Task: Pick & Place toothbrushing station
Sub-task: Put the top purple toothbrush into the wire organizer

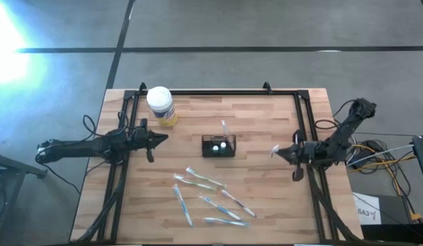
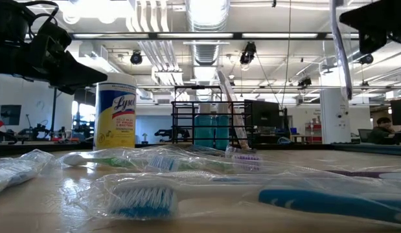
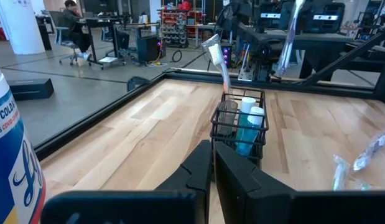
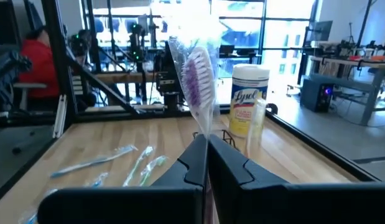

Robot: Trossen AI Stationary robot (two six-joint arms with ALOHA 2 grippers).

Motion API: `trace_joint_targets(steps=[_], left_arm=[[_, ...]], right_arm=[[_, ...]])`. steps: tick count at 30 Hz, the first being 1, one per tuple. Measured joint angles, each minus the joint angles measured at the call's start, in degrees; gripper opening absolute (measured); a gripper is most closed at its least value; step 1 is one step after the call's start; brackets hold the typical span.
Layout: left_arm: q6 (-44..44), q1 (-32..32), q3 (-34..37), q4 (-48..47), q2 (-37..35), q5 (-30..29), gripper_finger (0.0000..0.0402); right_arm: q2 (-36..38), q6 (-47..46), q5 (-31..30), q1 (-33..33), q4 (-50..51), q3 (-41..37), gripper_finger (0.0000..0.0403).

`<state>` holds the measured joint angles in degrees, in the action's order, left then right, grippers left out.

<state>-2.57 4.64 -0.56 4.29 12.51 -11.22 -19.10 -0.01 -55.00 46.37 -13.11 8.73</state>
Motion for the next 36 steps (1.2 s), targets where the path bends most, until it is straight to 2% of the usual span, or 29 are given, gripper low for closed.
trace_joint_targets(steps=[7, 13, 16, 27, 33, 36], left_arm=[[0.2, 0.0, 0.0, 0.0, 0.0, 0.0, 0.0023], [0.2, 0.0, 0.0, 1.3, 0.0, 0.0, 0.0023], [0.2, 0.0, 0.0, 1.6, 0.0, 0.0, 0.0023], [1.1, 0.0, 0.0, 1.6, 0.0, 0.0, 0.0023], [1.1, 0.0, 0.0, 1.6, 0.0, 0.0, 0.0023], [1.1, 0.0, 0.0, 1.5, 0.0, 0.0, 0.0023]], right_arm=[[5.1, 1.2, 0.0, -0.3, -4.2, -2.3, 0.0008], [2.4, 3.5, 0.0, -3.4, -9.2, 1.3, 0.0008], [-1.4, 3.5, 1.3, -5.8, -9.2, 4.2, 0.0008], [-22.6, 9.1, 15.7, -17.5, -20.8, 15.3, 0.0008], [-33.5, 11.2, 17.8, -22.8, -21.0, 22.5, 0.0008], [-38.0, 12.4, 20.6, -25.3, -25.0, 23.9, 0.0008]])
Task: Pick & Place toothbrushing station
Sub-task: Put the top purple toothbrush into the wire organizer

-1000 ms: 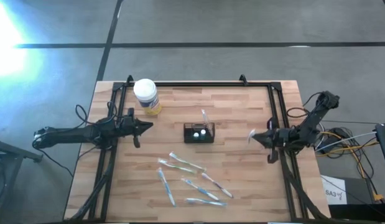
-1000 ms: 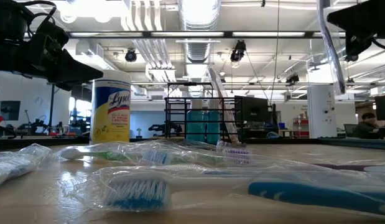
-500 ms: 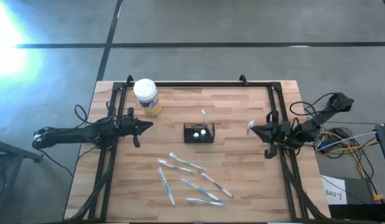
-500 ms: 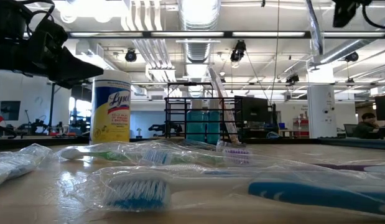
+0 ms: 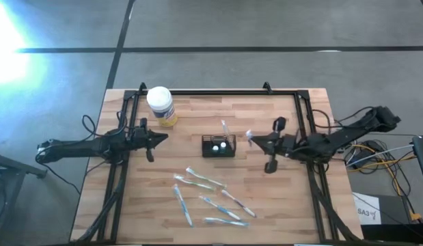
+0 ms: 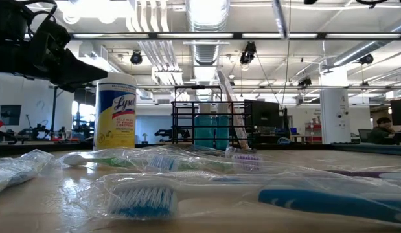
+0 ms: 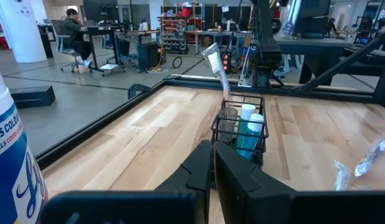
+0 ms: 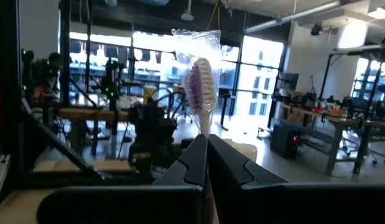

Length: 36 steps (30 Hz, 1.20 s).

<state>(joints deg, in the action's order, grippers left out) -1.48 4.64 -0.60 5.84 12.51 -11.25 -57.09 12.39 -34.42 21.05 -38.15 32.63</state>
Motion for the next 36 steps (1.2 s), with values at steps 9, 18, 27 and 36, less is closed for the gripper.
trace_joint_targets(steps=[9, 18, 27, 36], left_arm=[[0.0, 0.0, 0.0, -0.3, 0.0, 0.0, 0.0023], [0.2, 0.0, 0.0, -0.4, 0.0, 0.0, 0.0023], [0.2, 0.0, 0.0, -0.4, 0.0, 0.0, 0.0023], [0.2, 0.0, 0.1, -0.8, 0.0, 0.0, 0.0023]], right_arm=[[-11.8, 0.8, 5.0, -6.8, -17.7, -2.8, 0.0008], [-22.5, 0.3, 4.9, -9.7, -33.2, -5.6, 0.0008], [-33.0, -0.6, 4.4, -10.9, -43.3, -5.6, 0.0008], [-43.9, -2.1, 0.9, -11.8, -51.8, -5.6, 0.0008]])
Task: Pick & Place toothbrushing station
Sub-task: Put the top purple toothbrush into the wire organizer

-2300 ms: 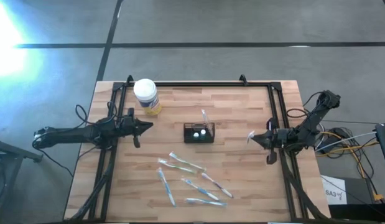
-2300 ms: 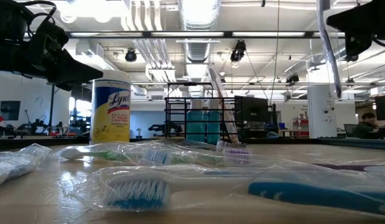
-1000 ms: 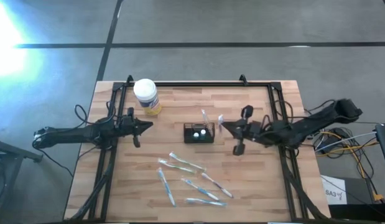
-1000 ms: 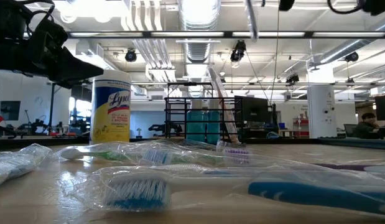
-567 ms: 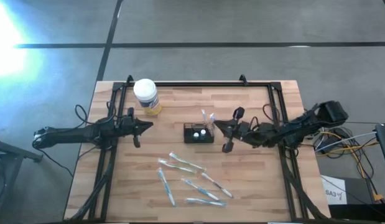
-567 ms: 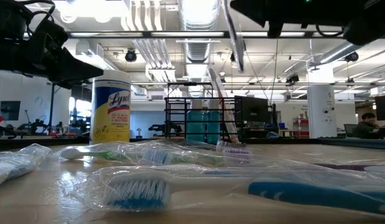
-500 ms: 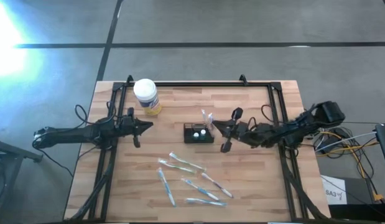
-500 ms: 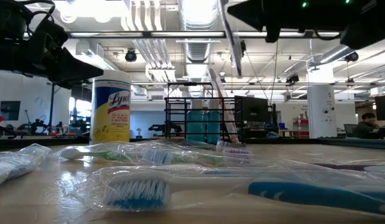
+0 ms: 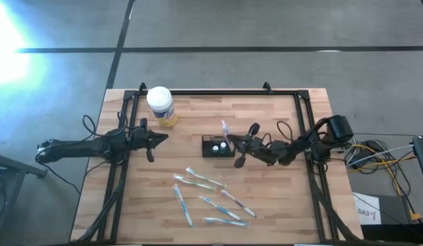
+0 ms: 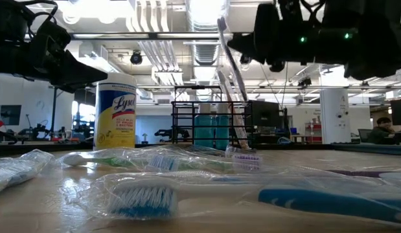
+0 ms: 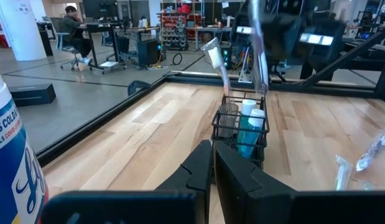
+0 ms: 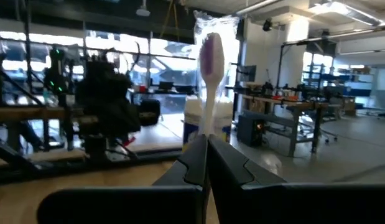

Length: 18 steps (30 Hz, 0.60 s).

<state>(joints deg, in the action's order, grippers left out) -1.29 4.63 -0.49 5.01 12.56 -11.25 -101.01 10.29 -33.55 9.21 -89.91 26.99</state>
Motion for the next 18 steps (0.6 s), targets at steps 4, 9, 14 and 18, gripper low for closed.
trace_joint_targets(steps=[4, 9, 14, 18], left_arm=[[0.0, 0.0, 0.0, 0.0, 0.0, 0.0, 0.0023], [0.0, 0.0, 0.0, 0.0, 0.0, 0.0, 0.0023], [0.0, 0.0, 0.0, 0.0, 0.0, 0.0, 0.0023], [0.0, 0.0, 0.1, 0.1, 0.0, 0.0, 0.0023]], right_arm=[[-2.4, 0.0, -2.5, 0.0, 0.0, 0.1, 0.0008], [-3.1, 0.8, -2.8, -0.1, 0.0, 0.3, 0.0008], [-1.3, 4.4, -2.7, -0.1, 0.0, 1.3, 0.0008], [-0.4, 6.2, -2.6, -0.1, 0.0, 1.8, 0.0008]])
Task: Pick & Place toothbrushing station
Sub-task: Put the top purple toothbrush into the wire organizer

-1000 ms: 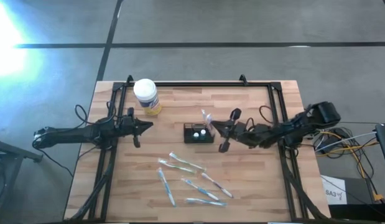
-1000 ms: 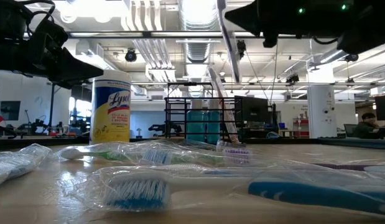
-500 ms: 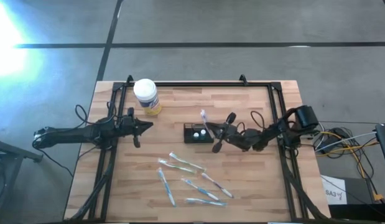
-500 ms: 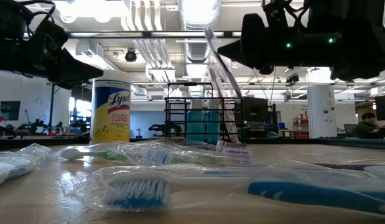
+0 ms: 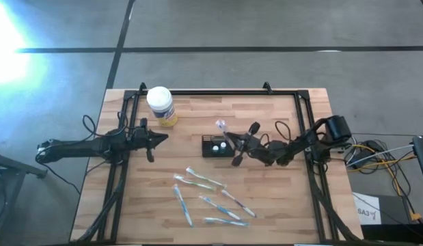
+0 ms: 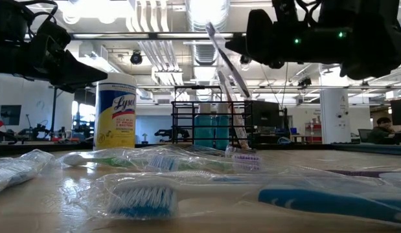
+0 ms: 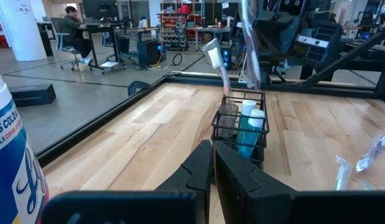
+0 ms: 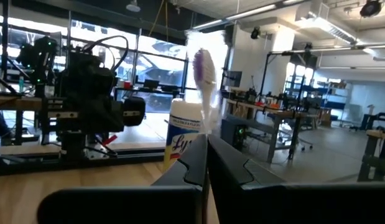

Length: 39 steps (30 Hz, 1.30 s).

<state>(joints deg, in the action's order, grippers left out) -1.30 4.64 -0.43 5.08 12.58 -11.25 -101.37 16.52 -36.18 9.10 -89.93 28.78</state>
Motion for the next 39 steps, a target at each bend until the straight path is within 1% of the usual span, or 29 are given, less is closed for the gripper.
trace_joint_targets(steps=[13, 20, 25, 29, 35, 39], left_arm=[[0.0, 0.0, 0.0, -0.1, 0.0, 0.0, 0.0023], [0.0, 0.0, 0.1, -0.2, 0.0, 0.0, 0.0023], [0.0, 0.0, 0.1, -1.1, 0.0, 0.0, 0.0023], [0.0, 0.0, 0.1, -1.3, 0.0, 0.0, 0.0023], [0.0, 0.0, 0.1, -1.4, 0.1, 0.0, 0.0023], [0.0, 0.0, 0.1, -1.4, 0.3, 0.0, 0.0023]], right_arm=[[-1.9, -0.9, 0.1, 0.0, 0.0, 0.7, 0.0008], [-1.9, 0.0, 2.5, 0.0, 0.0, 2.1, 0.0008], [-2.7, -0.1, 2.6, 0.0, 0.0, 2.6, 0.0008], [-4.9, 0.1, 2.5, 0.0, -0.1, 3.7, 0.0008], [-9.3, 0.4, 0.9, 0.0, 0.0, 5.3, 0.0008], [-10.4, 0.4, -0.1, 0.1, -0.1, 5.8, 0.0008]])
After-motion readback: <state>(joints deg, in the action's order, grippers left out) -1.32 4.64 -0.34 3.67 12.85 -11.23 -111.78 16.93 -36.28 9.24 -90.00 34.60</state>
